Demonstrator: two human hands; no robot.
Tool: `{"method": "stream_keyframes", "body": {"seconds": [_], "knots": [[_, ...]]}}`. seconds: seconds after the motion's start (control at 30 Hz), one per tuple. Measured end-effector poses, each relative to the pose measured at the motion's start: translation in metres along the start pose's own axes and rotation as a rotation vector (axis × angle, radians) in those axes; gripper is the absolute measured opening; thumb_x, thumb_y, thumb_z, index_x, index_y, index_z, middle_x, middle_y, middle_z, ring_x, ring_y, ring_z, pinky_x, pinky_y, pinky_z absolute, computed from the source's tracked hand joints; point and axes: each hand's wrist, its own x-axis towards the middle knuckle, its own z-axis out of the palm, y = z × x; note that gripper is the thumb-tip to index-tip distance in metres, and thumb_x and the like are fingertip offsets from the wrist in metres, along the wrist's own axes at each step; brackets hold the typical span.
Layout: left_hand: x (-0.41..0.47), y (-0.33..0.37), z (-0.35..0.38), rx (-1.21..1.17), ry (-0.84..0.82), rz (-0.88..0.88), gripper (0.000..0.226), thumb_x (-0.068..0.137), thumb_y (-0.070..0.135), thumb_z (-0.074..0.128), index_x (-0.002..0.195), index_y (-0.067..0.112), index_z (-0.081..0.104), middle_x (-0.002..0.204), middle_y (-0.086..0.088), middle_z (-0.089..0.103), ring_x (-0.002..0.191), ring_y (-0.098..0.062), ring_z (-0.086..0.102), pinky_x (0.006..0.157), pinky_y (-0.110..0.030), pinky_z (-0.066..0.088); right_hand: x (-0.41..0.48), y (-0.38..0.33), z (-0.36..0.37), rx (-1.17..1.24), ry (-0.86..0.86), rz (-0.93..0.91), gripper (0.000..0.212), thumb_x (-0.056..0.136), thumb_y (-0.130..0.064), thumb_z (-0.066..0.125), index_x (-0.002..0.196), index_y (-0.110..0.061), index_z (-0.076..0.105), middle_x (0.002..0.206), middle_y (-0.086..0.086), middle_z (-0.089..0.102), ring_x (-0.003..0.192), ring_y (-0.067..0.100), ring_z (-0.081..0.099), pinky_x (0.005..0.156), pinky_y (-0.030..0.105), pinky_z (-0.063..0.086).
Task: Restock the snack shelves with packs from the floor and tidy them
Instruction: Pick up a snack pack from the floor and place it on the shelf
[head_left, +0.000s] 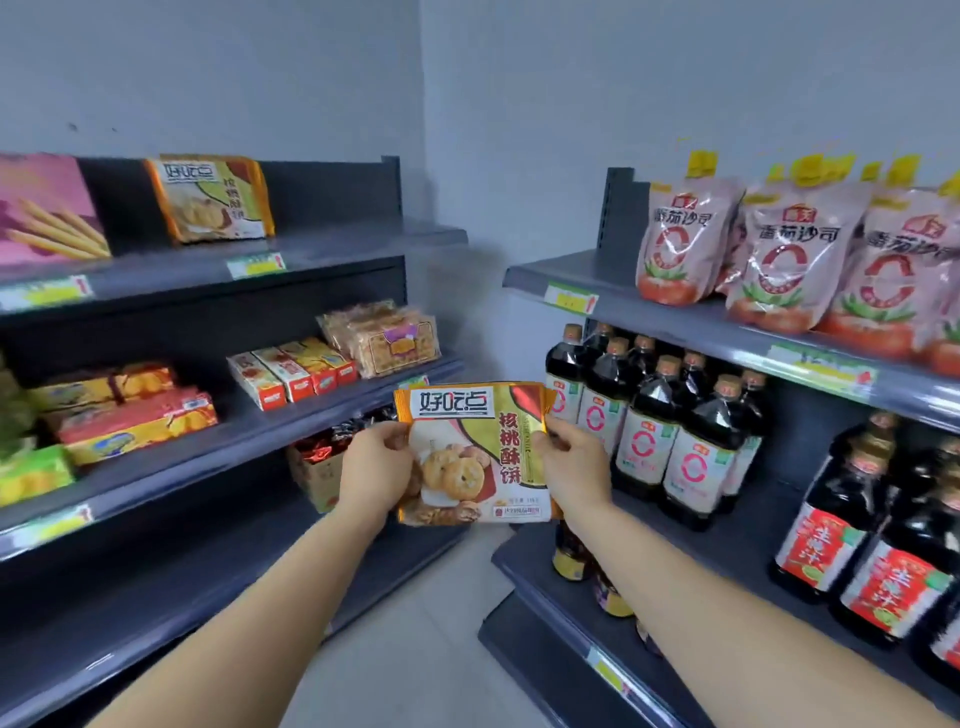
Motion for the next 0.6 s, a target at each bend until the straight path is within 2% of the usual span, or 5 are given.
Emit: {"method": "stream_keyframes", "body": {"seconds": [0.2, 0.3, 0.4, 0.5, 0.6], "knots": [[0.066, 0.030, -0.027, 0.021, 0.180, 0.049, 0.036, 0.091, 0.001, 0.047, 0.116, 0.020, 0.064, 0.104, -0.007, 0.068, 0.078, -0.023, 0.065, 0.065, -0.032, 0.055, 0.079, -0.046, 0.052, 0.026, -0.141, -0.106, 0.032, 0.093, -0.018, 0.057, 0.123, -0.025, 0.065, 0.093, -0.010, 0.068, 0.087, 0.017, 0.068, 0.081, 0.038, 0.057], [0.098, 0.041, -0.044, 0.007, 0.235, 0.067, 0.034, 0.091, 0.002, 0.048, 0.116, 0.019, 0.064, 0.104, -0.007, 0.069, 0.075, -0.024, 0.065, 0.063, -0.033, 0.056, 0.110, -0.065, 0.081, 0.045, -0.187, -0.157, 0.029, 0.093, -0.018, 0.055, 0.120, -0.027, 0.065, 0.101, -0.008, 0.070, 0.084, 0.011, 0.067, 0.066, 0.024, 0.052], [0.129, 0.050, -0.064, 0.014, 0.292, 0.075, 0.034, 0.092, 0.006, 0.051, 0.121, 0.018, 0.062, 0.104, -0.003, 0.068, 0.081, -0.022, 0.064, 0.069, -0.035, 0.056, 0.136, -0.089, 0.109, 0.065, -0.233, -0.216, 0.026, 0.095, -0.017, 0.054, 0.116, -0.028, 0.066, 0.086, -0.015, 0.065, 0.071, -0.002, 0.061, 0.052, 0.014, 0.042], [0.165, 0.058, -0.087, -0.012, 0.356, 0.101, 0.032, 0.091, 0.005, 0.052, 0.118, 0.018, 0.064, 0.106, -0.004, 0.067, 0.089, -0.027, 0.066, 0.068, -0.033, 0.055, 0.162, -0.114, 0.145, 0.124, -0.256, -0.247, 0.025, 0.094, -0.015, 0.056, 0.113, -0.025, 0.068, 0.081, -0.019, 0.065, 0.074, 0.005, 0.066, 0.062, 0.025, 0.054], [0.206, 0.068, -0.114, -0.006, 0.418, 0.132, 0.030, 0.092, 0.007, 0.054, 0.118, 0.018, 0.064, 0.104, -0.003, 0.066, 0.076, -0.018, 0.065, 0.060, -0.025, 0.050, 0.190, -0.139, 0.186, 0.186, -0.273, -0.275, 0.027, 0.093, -0.019, 0.058, 0.117, -0.028, 0.066, 0.094, -0.008, 0.072, 0.080, 0.014, 0.070, 0.071, 0.038, 0.060]]}}
